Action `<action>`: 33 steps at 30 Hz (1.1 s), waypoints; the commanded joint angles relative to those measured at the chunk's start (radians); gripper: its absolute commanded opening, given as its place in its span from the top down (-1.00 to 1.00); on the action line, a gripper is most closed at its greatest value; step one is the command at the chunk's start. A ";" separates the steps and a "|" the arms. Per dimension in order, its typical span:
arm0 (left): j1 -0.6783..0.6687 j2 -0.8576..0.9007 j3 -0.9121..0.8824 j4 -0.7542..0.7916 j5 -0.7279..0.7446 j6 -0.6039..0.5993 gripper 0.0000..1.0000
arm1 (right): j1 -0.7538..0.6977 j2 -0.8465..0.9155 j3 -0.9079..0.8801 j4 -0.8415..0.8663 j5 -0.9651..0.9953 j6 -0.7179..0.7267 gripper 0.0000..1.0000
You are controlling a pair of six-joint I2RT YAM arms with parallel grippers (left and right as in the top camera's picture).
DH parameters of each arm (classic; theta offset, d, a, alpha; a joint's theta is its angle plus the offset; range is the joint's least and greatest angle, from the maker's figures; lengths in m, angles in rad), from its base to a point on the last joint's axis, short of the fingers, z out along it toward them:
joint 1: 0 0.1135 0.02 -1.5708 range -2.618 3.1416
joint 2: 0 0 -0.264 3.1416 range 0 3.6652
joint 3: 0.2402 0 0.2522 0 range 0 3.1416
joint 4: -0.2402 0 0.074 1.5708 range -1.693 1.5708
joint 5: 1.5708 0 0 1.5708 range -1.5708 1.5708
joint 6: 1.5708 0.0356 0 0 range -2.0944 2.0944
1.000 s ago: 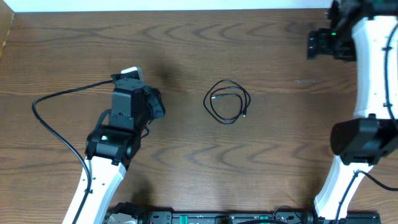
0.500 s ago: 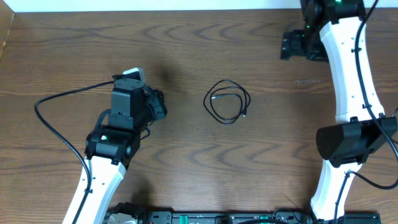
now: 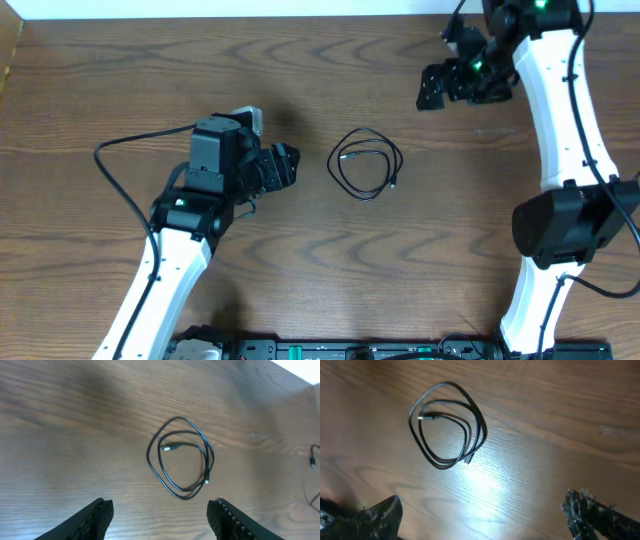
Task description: Untangle cables
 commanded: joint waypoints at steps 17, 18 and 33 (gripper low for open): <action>-0.108 0.254 -0.005 0.139 0.056 0.014 -0.33 | 0.061 -0.024 -0.517 0.392 -0.028 0.058 -0.99; -0.112 0.267 -0.005 0.146 0.056 0.014 -0.33 | 0.062 -0.024 -0.526 0.400 -0.028 0.058 -0.98; -0.122 0.376 -0.005 0.179 0.056 -0.004 -0.33 | 0.063 -0.024 -0.620 0.501 -0.029 0.119 -0.98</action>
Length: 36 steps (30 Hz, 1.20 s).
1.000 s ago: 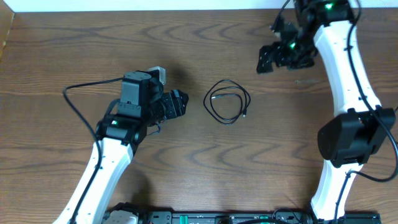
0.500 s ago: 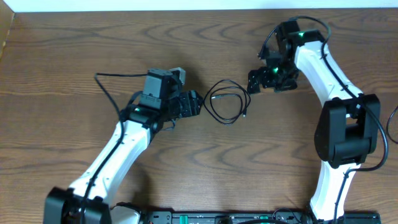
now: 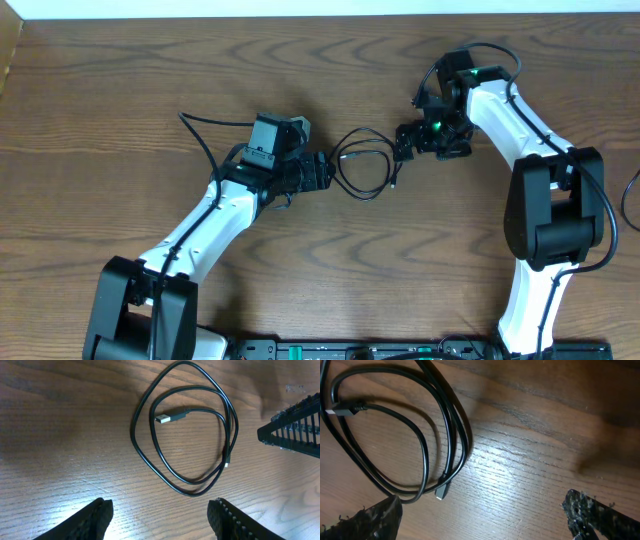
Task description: Untangle cables
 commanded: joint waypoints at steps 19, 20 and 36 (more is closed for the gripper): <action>-0.055 0.046 -0.005 0.009 -0.058 -0.008 -0.33 | 0.045 -0.018 -0.008 0.072 -0.079 0.060 -0.98; -0.062 0.059 -0.005 0.012 -0.061 -0.008 -0.33 | 0.049 -0.018 -0.008 0.076 -0.079 0.067 -0.98; -0.074 0.188 -0.005 0.105 -0.054 -0.009 -0.34 | 0.060 -0.018 -0.027 0.124 0.004 0.164 -0.98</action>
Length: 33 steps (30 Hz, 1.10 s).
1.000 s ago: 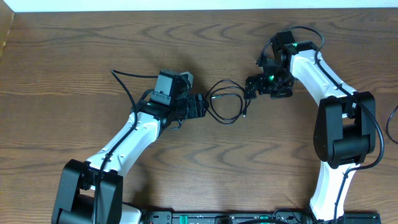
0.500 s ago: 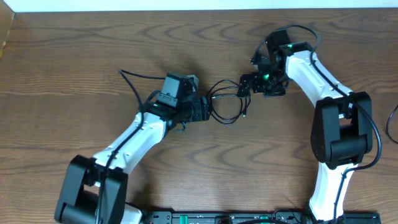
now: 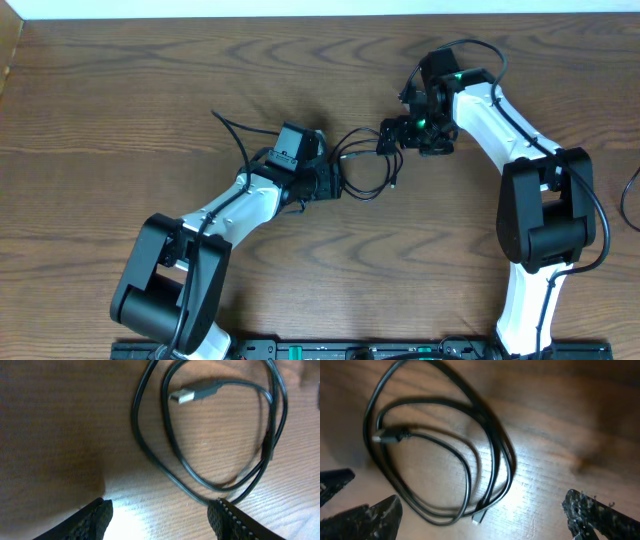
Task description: Untangle cables
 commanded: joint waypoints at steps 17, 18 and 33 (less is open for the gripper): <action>-0.009 0.071 -0.005 0.112 0.044 -0.005 -0.34 | -0.002 -0.018 -0.067 0.057 0.044 0.038 -0.99; -0.008 0.071 -0.005 0.119 0.044 -0.005 -0.34 | -0.002 -0.018 -0.067 0.057 0.044 0.038 -0.98; -0.008 0.156 -0.005 0.172 0.051 -0.018 -0.34 | -0.005 -0.018 -0.067 0.048 0.055 0.039 -0.99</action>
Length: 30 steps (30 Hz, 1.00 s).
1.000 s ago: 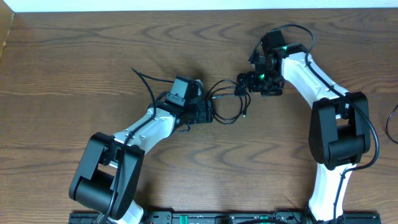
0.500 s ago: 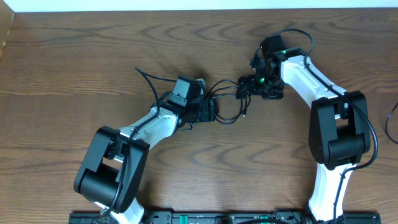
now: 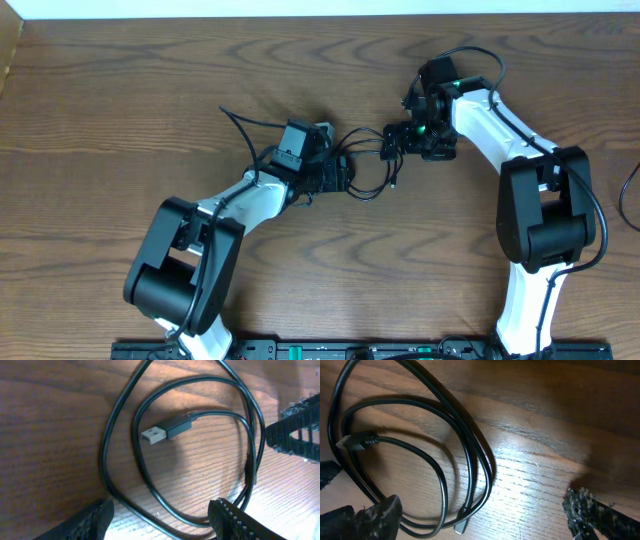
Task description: Untangle cables
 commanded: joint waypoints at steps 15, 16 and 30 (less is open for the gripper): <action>0.003 0.100 -0.007 0.008 0.000 -0.025 -0.33 | -0.017 -0.018 -0.007 -0.004 0.057 0.034 -0.99; 0.006 0.100 -0.007 0.009 0.000 -0.025 -0.33 | -0.018 -0.018 -0.007 -0.004 0.057 0.034 -0.98; 0.036 0.100 -0.007 0.010 0.030 -0.024 -0.33 | -0.013 0.021 -0.009 0.011 -0.013 0.034 -0.63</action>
